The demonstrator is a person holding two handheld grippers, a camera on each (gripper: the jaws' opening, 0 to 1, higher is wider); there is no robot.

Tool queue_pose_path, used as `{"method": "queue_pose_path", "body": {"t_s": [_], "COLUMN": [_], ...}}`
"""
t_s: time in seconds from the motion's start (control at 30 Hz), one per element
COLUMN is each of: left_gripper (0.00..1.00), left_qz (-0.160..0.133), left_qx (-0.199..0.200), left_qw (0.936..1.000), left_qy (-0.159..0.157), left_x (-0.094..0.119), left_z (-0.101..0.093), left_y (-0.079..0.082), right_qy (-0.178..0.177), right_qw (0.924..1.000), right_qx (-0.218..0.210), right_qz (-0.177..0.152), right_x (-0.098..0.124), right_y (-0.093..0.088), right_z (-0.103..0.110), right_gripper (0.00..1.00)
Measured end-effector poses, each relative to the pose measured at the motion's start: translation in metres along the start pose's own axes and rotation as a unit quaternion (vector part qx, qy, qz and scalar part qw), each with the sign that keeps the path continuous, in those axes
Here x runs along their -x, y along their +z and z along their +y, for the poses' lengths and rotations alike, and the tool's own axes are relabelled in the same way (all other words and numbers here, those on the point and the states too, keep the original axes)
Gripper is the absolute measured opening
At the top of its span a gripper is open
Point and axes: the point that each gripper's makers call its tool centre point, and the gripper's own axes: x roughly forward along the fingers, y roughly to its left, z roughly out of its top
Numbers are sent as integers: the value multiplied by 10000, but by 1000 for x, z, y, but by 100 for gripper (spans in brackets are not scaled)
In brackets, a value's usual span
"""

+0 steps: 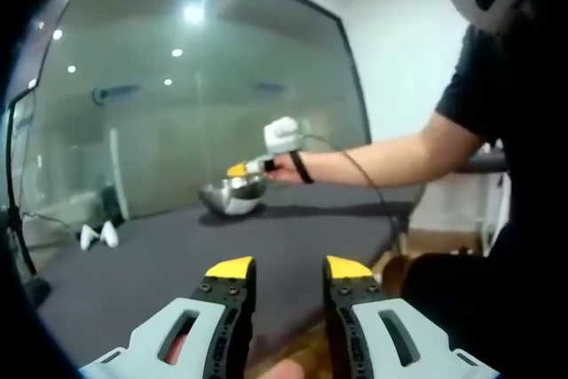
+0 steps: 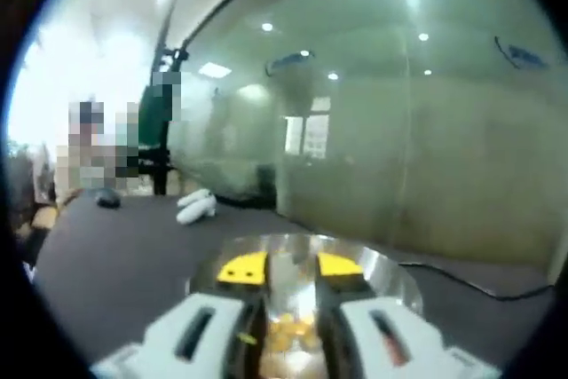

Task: Pick up the QQ candy scattered on the table and place it into the stainless steel bowl on the table

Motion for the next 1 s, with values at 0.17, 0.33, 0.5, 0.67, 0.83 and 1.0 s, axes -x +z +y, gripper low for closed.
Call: {"method": "queue_pose_path", "body": {"t_s": [0.17,0.33,0.5,0.67,0.83,1.0], "left_gripper": [32,32,32,32,36,35], "left_qz": [-8,-32,-46,-76,-112,-119], "left_qx": [-10,-8,-30,-92,-91,-156], "left_qw": [10000,10000,9999,9997,9996,9994], "left_qy": [-17,-35,-99,-231,-258,-284], "left_x": [-1,-3,-7,-12,-17,-23], "left_z": [0,0,-3,-8,-6,-6], "left_y": [1,2,4,9,12,14], "right_qy": [-60,-151,-69,82,191,136], "right_qw": [9999,9995,9994,9989,9954,9965], "right_qx": [-124,-211,-231,-210,-826,-734], "right_qz": [-72,-155,-231,-404,-446,-388], "right_x": [13,28,45,87,124,150], "right_y": [6,13,15,16,5,-2], "right_z": [0,-1,-2,7,7,7], "right_gripper": [18,18,18,18,18,18]}}
